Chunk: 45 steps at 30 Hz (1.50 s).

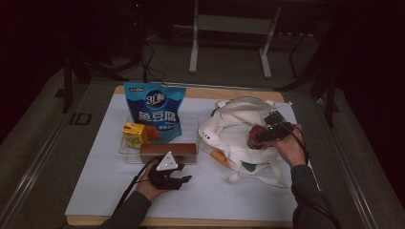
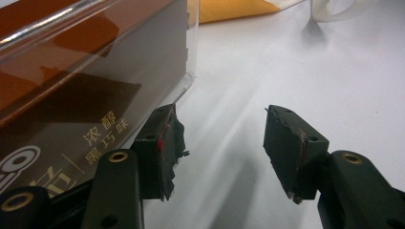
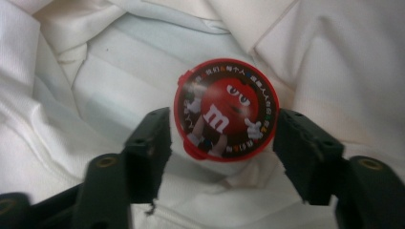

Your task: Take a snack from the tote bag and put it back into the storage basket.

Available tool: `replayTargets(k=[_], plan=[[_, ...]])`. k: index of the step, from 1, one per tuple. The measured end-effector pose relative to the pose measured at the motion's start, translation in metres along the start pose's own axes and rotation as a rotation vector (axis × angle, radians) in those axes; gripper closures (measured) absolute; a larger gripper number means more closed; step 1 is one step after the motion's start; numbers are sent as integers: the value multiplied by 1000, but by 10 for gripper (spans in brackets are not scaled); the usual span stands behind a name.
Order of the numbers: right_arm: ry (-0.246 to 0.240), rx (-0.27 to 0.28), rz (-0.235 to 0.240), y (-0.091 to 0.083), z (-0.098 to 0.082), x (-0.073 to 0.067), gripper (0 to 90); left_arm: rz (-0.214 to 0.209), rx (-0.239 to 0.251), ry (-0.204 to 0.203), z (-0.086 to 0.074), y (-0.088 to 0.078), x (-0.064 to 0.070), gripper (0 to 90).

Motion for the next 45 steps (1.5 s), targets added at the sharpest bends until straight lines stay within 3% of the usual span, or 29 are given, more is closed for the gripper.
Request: replayTargets(k=[10,21,31,34,36,39,45], plan=[[-4,-24,-20,10,9,-2,240,-1,-1,0,0,0,0,457],[-10,-37,-13,20,16,-7,217,-1,-5,3,0,0,0,457],[-4,-71,-70,26,13,0,195,-2,-5,4,0,0,0,458],[-2,-75,-69,27,13,1,195,-1,-6,4,0,0,0,458],[9,-101,-35,34,8,1,232,-1,-6,3,0,1,0,458],[1,-96,-54,37,8,1,243,-2,-6,2,0,1,0,458],[-29,-93,-11,35,11,-12,253,-1,-6,2,0,1,0,458]])
Point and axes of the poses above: each handheld gripper's, and its own axes: y roughly forward along the jaws, z roughly out of its top, x roughly to its right, the point moved 6 cm from there along y, roughly forward along the jaws, and after that the axes turned 15 degrees about -x, right-handed, at the moved point
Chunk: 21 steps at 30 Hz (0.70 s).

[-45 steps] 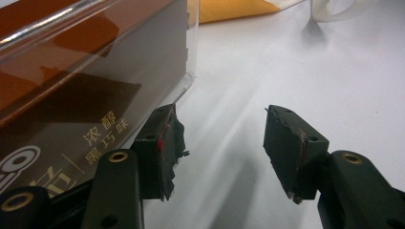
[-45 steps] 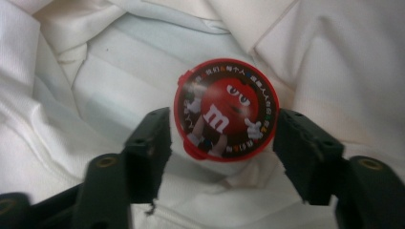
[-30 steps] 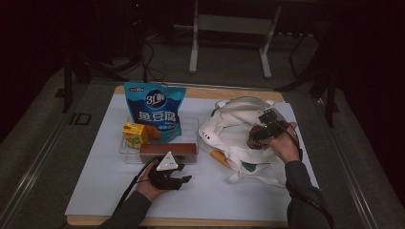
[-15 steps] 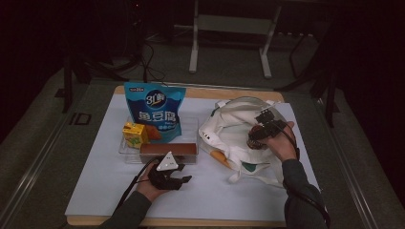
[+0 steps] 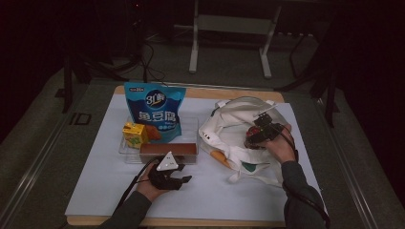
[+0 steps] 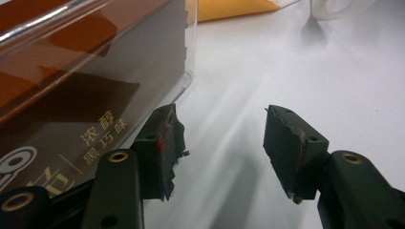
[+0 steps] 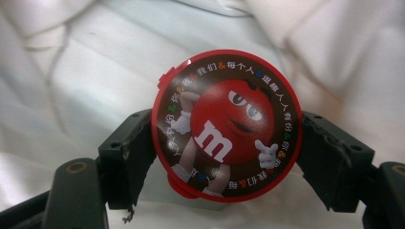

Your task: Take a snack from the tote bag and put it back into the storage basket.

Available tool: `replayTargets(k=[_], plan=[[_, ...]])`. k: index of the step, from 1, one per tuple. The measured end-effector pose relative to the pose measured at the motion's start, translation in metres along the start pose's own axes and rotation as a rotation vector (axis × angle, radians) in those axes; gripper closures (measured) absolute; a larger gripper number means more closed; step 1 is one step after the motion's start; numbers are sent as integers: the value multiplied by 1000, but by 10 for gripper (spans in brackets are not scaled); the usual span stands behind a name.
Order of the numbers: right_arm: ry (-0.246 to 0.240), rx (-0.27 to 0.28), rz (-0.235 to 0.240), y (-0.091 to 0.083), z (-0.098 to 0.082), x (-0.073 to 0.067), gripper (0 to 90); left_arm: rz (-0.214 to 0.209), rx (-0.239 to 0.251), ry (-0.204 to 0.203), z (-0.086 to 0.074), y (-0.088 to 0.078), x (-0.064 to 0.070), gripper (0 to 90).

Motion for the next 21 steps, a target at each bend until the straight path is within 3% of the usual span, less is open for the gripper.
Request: replayTargets(k=[2,5,10,16,21], plan=[[-14,9,20,0,3,-5,253,1,0,1,0,0,0,457],[-28,3,-5,2,7,-7,244,0,0,2,0,0,0,457],[-35,-9,-7,8,8,-6,207,-2,0,1,0,0,0,457],[-25,-25,10,17,7,-6,230,-1,0,2,0,0,0,457],[15,-15,31,18,9,-6,247,0,-1,3,0,0,0,457]])
Point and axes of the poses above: each handheld gripper's, and its own axes: y roughly forward along the jaws, z roughly out of its top, x roughly to its right, the point moved 6 cm from there along y, roughly forward along the jaws, and after that the axes turned 15 degrees about -x, right-handed, at the moved point
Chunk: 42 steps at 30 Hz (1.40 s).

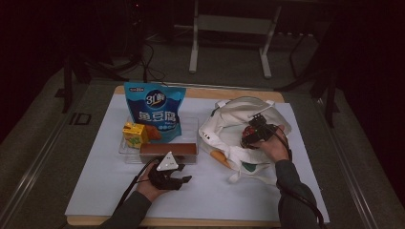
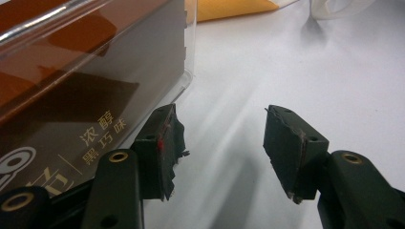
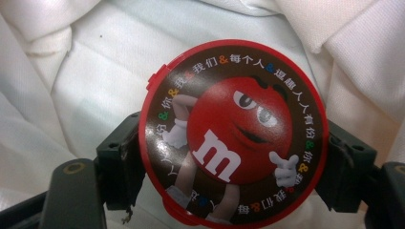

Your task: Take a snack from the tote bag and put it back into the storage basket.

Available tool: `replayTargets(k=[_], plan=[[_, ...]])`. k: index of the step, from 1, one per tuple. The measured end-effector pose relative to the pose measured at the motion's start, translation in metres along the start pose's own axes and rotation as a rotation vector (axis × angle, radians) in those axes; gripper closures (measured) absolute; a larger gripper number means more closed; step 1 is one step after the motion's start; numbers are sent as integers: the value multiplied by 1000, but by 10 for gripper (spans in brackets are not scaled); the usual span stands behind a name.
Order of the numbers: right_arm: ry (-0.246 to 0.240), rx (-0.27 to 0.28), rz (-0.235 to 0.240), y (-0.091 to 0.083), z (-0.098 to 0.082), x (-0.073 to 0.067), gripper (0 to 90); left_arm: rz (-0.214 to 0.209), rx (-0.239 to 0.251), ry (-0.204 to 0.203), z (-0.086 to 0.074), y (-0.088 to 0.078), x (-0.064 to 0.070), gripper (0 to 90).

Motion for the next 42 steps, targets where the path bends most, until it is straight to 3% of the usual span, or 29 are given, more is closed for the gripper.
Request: replayTargets(k=[7,13,19,42], plan=[[42,8,17,-1,1,0,256,-1,0,0,0,0,0,457],[41,13,-17,-3,-1,2,257,0,0,0,0,0,0,458],[44,18,-11,-9,-3,2,257,0,0,0,0,0,0,457],[-13,43,19,-41,1,-17,257,-1,9,-4,0,-1,-1,458]])
Point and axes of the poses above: each handheld gripper's, and its own axes: y roughly forward along the jaws, z roughly out of its top, x roughly to its right, the point moved 6 cm from there along y, roughly forward along the jaws, and after that the axes turned 15 degrees about -x, right-handed, at the moved point
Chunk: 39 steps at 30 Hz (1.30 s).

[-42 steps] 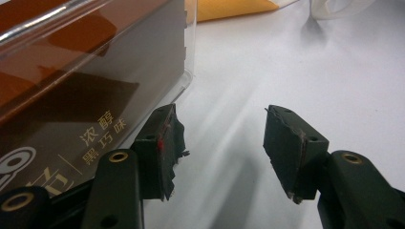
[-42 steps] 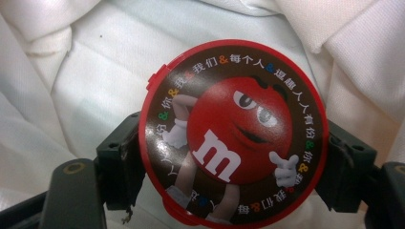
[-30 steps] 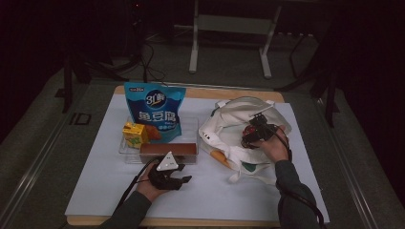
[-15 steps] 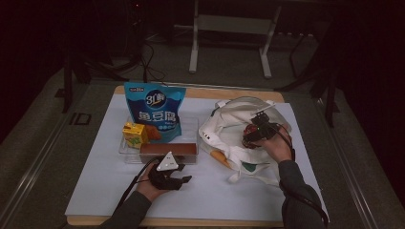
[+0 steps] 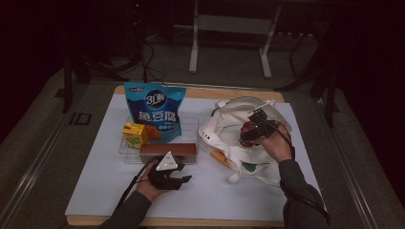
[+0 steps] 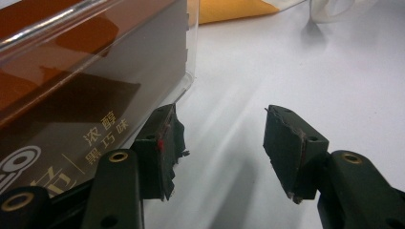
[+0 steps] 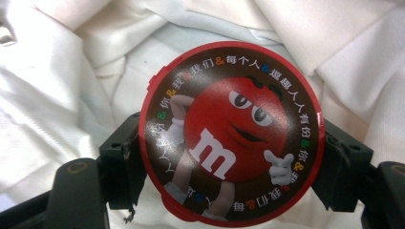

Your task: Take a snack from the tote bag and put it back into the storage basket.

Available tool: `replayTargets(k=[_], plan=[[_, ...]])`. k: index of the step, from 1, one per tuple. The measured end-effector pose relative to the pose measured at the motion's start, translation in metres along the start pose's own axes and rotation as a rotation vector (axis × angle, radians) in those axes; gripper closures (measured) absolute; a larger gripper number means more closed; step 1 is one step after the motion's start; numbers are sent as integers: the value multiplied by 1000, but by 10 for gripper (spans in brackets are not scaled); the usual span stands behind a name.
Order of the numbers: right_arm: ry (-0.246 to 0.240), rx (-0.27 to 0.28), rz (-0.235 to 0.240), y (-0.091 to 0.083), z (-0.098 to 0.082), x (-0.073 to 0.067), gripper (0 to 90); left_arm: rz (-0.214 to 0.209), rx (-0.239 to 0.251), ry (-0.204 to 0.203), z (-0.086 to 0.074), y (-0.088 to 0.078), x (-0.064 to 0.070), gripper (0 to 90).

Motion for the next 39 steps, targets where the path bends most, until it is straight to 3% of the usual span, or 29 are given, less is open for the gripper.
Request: replayTargets(k=[17,39], plan=[[-93,16,-9,-16,11,-28,257,-2,4,-1,0,0,0,467],[-164,44,19,-39,25,-64,257,-6,6,-3,0,0,0,472]])
Point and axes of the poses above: each handheld gripper's, and its own axes: y roughly forward along the jaws, z roughly out of its top, x roughly to its right, the point moved 6 cm from there along y, roughly forward along the jaws, and after that the axes turned 15 degrees about -x, right-handed, at the moved point
